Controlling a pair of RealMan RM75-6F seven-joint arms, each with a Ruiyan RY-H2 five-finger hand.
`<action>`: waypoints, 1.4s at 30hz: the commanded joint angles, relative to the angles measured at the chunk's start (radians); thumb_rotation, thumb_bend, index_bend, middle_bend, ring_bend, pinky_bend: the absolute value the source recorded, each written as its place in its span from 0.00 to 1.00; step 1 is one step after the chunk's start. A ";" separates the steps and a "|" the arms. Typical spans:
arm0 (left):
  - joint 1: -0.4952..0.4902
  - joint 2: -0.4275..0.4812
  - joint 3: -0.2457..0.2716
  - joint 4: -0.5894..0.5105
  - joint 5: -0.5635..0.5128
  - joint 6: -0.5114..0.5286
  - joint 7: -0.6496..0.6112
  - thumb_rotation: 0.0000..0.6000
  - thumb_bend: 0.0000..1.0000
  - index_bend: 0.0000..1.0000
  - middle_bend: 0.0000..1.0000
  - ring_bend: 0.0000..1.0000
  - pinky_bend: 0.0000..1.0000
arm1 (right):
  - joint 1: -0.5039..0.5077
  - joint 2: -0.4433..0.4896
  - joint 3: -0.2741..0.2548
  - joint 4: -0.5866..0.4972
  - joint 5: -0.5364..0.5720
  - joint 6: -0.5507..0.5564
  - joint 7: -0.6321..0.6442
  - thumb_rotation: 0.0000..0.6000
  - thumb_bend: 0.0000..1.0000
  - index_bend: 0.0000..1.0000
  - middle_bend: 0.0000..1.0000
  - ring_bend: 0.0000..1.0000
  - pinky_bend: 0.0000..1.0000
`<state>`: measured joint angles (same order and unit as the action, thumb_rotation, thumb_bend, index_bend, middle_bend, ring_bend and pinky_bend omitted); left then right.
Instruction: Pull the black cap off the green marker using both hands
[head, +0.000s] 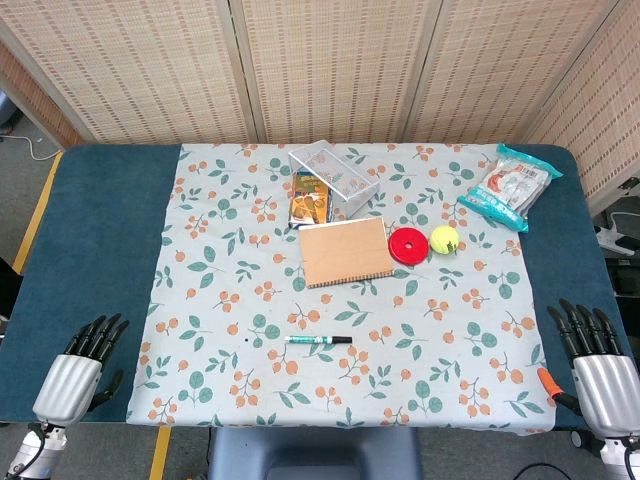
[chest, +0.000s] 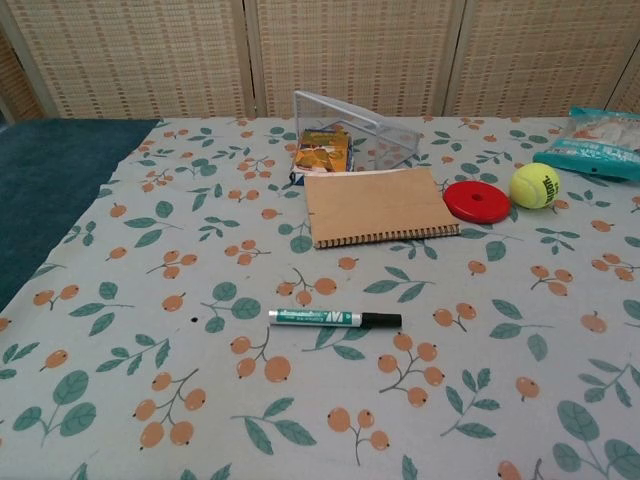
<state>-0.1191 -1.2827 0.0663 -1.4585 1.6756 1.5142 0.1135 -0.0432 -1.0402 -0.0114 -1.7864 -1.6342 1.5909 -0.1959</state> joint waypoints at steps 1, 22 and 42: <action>-0.001 -0.004 0.003 0.000 0.005 -0.003 0.003 1.00 0.44 0.00 0.00 0.00 0.14 | 0.000 0.002 0.000 -0.003 0.004 -0.005 0.001 0.97 0.18 0.00 0.00 0.00 0.00; -0.262 -0.388 -0.134 -0.040 0.016 -0.368 0.544 1.00 0.45 0.17 0.24 0.69 0.86 | 0.019 -0.020 0.008 0.023 0.069 -0.073 -0.034 0.97 0.18 0.00 0.00 0.00 0.00; -0.408 -0.747 -0.169 0.280 -0.042 -0.435 0.806 1.00 0.44 0.29 0.35 0.75 0.91 | 0.035 -0.013 0.015 0.023 0.131 -0.121 -0.016 0.97 0.18 0.00 0.00 0.00 0.00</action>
<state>-0.5147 -2.0123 -0.1010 -1.1986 1.6327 1.0737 0.9035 -0.0087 -1.0533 0.0033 -1.7632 -1.5042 1.4700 -0.2126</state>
